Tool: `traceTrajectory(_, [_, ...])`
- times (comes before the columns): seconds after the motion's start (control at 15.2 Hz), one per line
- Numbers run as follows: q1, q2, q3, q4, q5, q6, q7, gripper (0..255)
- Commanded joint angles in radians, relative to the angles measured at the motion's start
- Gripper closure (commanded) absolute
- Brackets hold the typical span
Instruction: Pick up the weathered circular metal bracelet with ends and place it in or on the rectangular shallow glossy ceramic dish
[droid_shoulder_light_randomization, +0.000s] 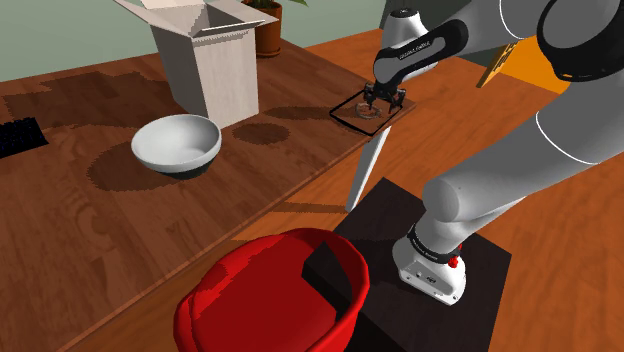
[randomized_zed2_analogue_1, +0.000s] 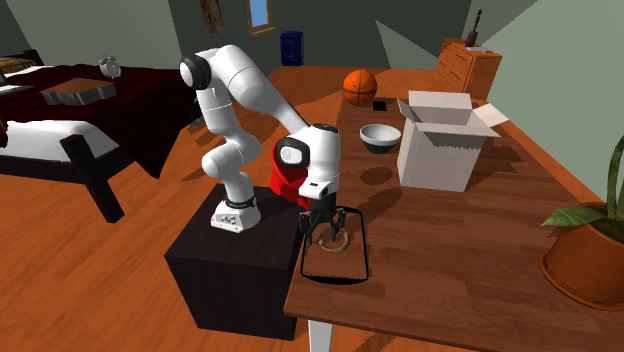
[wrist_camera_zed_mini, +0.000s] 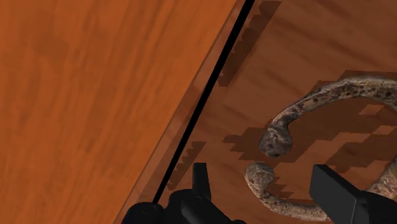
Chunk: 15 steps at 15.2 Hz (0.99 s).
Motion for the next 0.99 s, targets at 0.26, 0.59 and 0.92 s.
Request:
traceTrajectory(0.26, [0.006, -0.026, 0.005, 0.010, 0.010, -0.036, -0.005, 0])
traceTrajectory(0.59, [0.020, -0.090, 0.018, 0.044, 0.034, -0.137, -0.018, 0])
traceTrajectory(0.92, [0.020, -0.090, 0.018, 0.044, 0.034, -0.137, -0.018, 0])
